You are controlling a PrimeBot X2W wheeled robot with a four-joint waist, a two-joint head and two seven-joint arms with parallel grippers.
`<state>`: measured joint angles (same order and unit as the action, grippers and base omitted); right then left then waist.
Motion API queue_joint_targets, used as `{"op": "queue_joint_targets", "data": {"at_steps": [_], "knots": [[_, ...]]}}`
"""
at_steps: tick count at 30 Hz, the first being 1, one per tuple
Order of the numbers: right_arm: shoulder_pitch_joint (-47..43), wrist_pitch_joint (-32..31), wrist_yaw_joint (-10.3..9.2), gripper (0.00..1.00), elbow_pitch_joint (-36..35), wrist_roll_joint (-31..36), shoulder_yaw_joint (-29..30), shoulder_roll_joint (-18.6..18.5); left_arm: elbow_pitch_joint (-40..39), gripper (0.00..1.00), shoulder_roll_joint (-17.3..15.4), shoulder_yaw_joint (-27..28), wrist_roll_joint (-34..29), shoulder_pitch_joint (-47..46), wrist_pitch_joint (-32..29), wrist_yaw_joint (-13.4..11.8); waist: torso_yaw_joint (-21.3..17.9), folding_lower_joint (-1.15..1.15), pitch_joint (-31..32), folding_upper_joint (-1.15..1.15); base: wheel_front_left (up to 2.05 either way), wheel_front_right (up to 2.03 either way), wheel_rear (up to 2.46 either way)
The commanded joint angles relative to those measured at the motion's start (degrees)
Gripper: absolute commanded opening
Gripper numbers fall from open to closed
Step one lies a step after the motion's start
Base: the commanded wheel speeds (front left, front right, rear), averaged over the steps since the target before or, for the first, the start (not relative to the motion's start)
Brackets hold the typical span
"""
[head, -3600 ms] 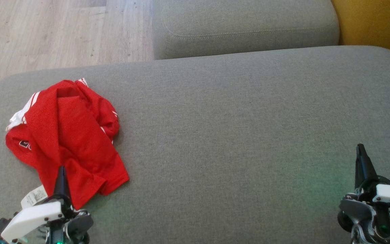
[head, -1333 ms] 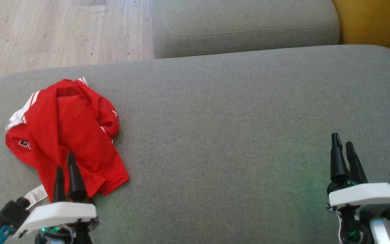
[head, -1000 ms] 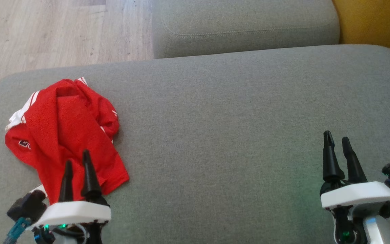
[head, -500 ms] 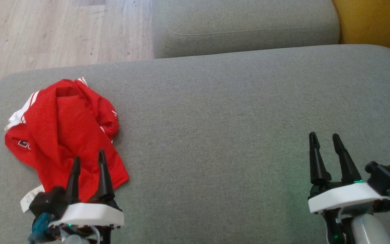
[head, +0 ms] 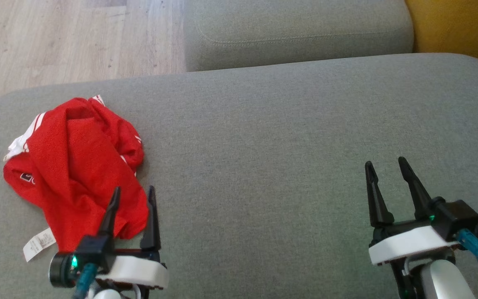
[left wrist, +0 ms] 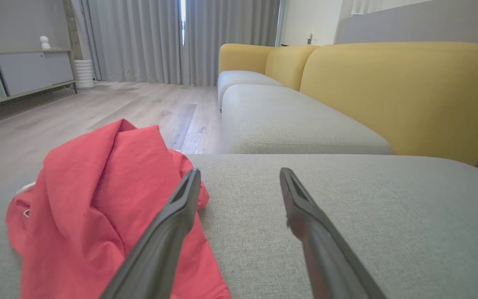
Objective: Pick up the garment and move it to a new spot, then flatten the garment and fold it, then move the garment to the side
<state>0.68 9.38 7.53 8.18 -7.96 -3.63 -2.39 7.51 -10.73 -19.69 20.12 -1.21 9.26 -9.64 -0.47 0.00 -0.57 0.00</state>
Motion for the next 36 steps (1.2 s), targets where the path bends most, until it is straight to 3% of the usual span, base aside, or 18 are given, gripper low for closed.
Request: {"op": "queue_joint_targets", "data": {"at_steps": [1,9,14,19,25,28,36], "knots": [[3.2,1.1,-0.03,1.0,-2.6,2.7,-1.3,-0.4,-2.1,1.0,-1.7,0.2,-2.7,-3.4,1.2,-0.8,0.0,0.0,0.0,0.0,0.0,0.0,0.0],[3.2,2.4,-0.04,1.0,-3.8,7.7,-2.7,-0.4,-3.4,1.0,-2.9,-3.1,-7.0,-4.2,2.6,-3.6,-0.1,0.0,0.0,0.0,0.0,0.0,0.0],[2.8,3.1,-0.04,1.0,-4.7,5.8,-2.9,-0.4,-5.4,1.0,-2.0,-1.7,-5.5,-3.3,3.2,-3.1,0.0,0.0,0.1,0.0,0.0,0.0,0.0],[1.8,3.9,-0.04,1.0,-4.2,0.9,-2.5,-0.5,-6.9,1.0,0.5,2.6,-3.5,-1.0,4.1,0.5,0.3,0.0,0.3,0.0,0.0,0.0,0.0],[0.6,5.0,-0.04,1.0,-0.3,-4.6,-3.2,-0.5,-3.7,1.0,3.3,5.7,-6.2,1.4,5.1,6.3,0.4,0.0,0.7,0.0,0.0,0.0,0.0],[0.7,5.5,-0.04,1.0,1.8,-4.2,-4.3,-0.5,-1.6,1.0,4.4,6.7,-8.4,1.8,5.6,8.4,0.4,0.0,0.9,0.0,0.0,0.0,0.0],[1.4,5.6,-0.04,1.0,3.3,-4.3,-4.9,-0.5,0.2,1.0,6.5,10.2,-10.6,1.7,5.7,11.7,0.2,0.0,1.2,0.0,0.0,0.0,0.0]]}}
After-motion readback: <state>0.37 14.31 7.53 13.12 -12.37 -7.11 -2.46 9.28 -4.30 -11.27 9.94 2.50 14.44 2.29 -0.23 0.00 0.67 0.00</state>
